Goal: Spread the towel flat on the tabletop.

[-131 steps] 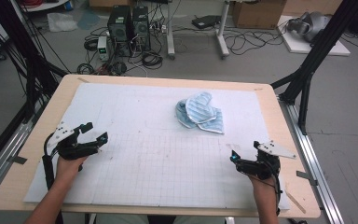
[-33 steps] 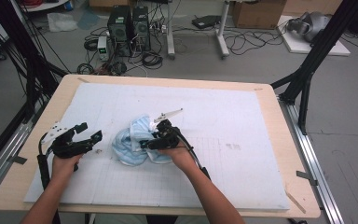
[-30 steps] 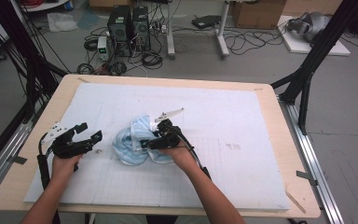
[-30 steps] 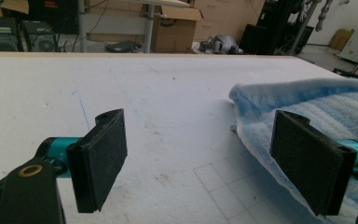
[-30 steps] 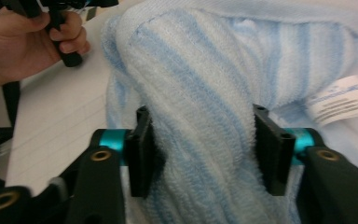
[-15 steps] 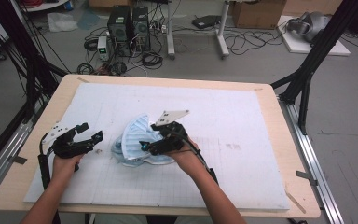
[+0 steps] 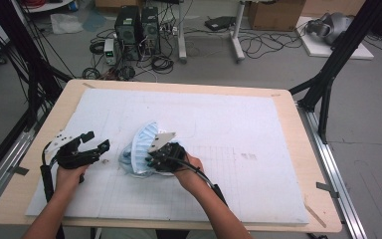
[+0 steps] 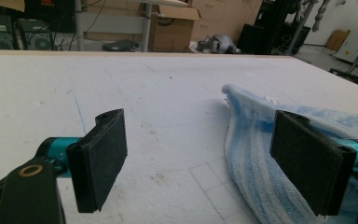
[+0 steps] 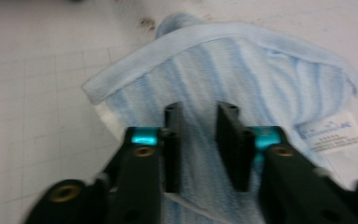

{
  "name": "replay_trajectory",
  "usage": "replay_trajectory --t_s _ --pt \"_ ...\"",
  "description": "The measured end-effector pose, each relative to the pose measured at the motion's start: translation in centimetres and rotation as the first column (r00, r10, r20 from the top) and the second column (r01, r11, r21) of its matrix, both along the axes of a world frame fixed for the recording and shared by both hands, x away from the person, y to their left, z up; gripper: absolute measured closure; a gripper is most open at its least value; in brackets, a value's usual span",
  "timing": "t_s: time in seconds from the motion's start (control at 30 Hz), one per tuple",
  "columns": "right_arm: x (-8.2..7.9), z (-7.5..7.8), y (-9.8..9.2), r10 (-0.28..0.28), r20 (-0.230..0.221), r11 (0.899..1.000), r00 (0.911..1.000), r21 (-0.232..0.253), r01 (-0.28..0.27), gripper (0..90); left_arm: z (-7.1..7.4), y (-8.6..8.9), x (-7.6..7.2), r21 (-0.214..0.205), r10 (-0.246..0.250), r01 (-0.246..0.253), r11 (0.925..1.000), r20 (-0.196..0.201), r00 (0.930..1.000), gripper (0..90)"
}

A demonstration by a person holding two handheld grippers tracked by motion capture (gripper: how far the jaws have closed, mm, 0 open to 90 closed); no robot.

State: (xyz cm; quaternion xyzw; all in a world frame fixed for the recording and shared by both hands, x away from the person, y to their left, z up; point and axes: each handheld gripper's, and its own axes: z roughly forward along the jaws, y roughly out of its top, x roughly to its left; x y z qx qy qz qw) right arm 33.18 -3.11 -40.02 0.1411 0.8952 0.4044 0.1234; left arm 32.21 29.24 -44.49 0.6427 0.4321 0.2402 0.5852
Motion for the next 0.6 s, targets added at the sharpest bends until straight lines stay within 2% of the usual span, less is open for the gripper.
replay_trajectory --t_s 0.03,0.17,0.2,0.23,0.3,0.33,0.37,0.4,0.47,0.5,0.57,0.6 --pt "0.3 0.4 -0.8 -0.029 0.006 0.999 0.9996 0.017 0.029 89.3 0.0 0.0 0.0 0.000 0.000 0.000 1.0000 0.000 1.0000 19.2" --pt "0.7 0.6 -1.9 -0.064 -0.016 0.997 0.9978 0.034 0.064 89.2 0.0 0.0 0.0 0.001 0.000 0.000 1.0000 -0.001 1.0000 19.2" --pt "0.6 0.7 -2.1 -0.060 -0.021 0.997 0.9979 0.048 0.061 84.4 0.0 0.0 0.0 0.002 -0.001 0.001 1.0000 -0.001 1.0000 19.2" --pt "0.5 0.7 -2.1 -0.046 -0.032 0.996 0.9985 0.072 0.048 71.8 0.0 -0.1 0.0 0.001 -0.002 0.002 1.0000 -0.002 1.0000 19.2" --pt "0.0 0.7 -1.8 0.009 -0.070 0.992 0.9975 0.123 0.000 55.9 0.0 -0.1 0.1 0.001 -0.002 0.002 1.0000 -0.003 1.0000 19.2" --pt "-0.6 0.5 -1.2 0.052 -0.078 0.989 0.9956 0.143 -0.040 43.6 0.0 -0.2 0.1 0.002 0.000 0.000 1.0000 -0.002 1.0000 19.2" --pt "-0.6 0.5 -1.2 0.052 -0.078 0.989 0.9956 0.143 -0.040 43.6 0.0 -0.2 0.1 0.001 -0.002 0.002 1.0000 -0.001 1.0000 19.2" --pt "-1.0 0.3 -0.8 0.062 -0.075 0.989 0.9952 0.141 -0.051 39.3 0.0 -0.2 0.1 0.003 -0.003 0.003 1.0000 -0.001 1.0000 19.2" --pt "-1.5 -0.3 0.0 0.085 -0.069 0.990 0.9940 0.122 -0.076 32.4 0.0 -0.2 0.0 0.002 -0.004 0.004 1.0000 -0.001 1.0000 19.2" --pt "-1.8 -0.7 0.5 0.077 -0.061 0.992 0.9952 0.102 -0.071 29.5 0.0 -0.2 0.0 0.002 -0.003 0.003 1.0000 -0.002 1.0000 19.2" --pt "-2.1 -1.6 1.5 0.045 -0.014 0.999 0.9989 0.019 -0.044 29.2 0.0 -0.2 0.0 0.002 -0.003 0.003 1.0000 -0.002 1.0000 19.2" --pt "-2.3 -2.1 2.1 0.000 0.028 0.999 0.9996 -0.045 0.001 31.4 0.0 -0.2 0.0 0.001 -0.004 0.004 1.0000 -0.001 1.0000 19.2"
